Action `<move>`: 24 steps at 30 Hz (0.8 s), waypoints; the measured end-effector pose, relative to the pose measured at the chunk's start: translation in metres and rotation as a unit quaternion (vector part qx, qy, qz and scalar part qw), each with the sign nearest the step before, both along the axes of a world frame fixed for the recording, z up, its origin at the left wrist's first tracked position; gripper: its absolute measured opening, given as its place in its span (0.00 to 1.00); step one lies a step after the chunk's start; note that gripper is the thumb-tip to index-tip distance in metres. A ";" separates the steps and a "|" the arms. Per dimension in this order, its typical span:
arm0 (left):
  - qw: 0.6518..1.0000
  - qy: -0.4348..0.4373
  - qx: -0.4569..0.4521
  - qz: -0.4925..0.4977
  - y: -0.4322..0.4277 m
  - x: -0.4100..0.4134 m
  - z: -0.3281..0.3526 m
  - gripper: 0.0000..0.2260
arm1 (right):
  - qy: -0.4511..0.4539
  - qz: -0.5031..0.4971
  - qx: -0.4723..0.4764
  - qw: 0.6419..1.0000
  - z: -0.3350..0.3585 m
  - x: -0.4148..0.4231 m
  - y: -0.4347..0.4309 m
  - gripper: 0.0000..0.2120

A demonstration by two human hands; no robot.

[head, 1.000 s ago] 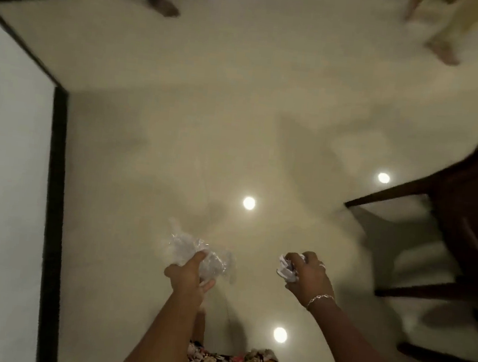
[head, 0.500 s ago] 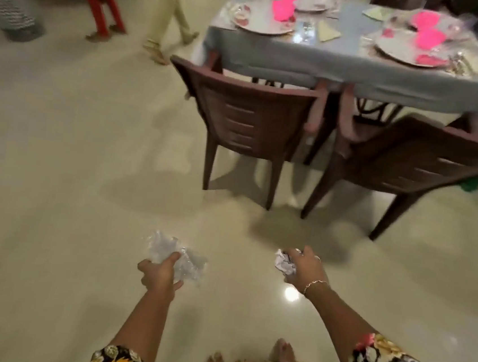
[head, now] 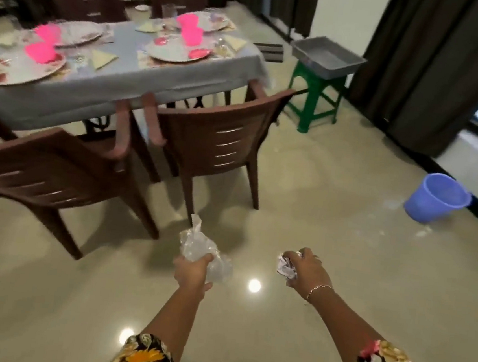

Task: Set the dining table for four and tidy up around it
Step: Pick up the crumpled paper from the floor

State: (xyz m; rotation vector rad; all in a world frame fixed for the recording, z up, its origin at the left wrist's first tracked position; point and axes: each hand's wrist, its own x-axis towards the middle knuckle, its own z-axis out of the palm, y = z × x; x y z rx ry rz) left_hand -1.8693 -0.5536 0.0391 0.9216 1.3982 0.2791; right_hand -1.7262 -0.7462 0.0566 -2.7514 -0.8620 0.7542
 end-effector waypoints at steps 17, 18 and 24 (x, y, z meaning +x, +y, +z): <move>0.954 -0.029 0.039 -0.296 -0.206 0.397 0.003 0.29 | -0.046 -0.233 -0.012 0.971 0.008 0.267 -0.256 0.24; 0.951 -0.030 0.039 -0.306 -0.210 0.420 0.000 0.29 | -0.047 -0.242 -0.013 0.969 0.006 0.287 -0.261 0.24; 0.934 -0.034 0.023 -0.355 -0.223 0.574 -0.008 0.26 | -0.036 -0.305 -0.025 0.951 0.007 0.409 -0.290 0.26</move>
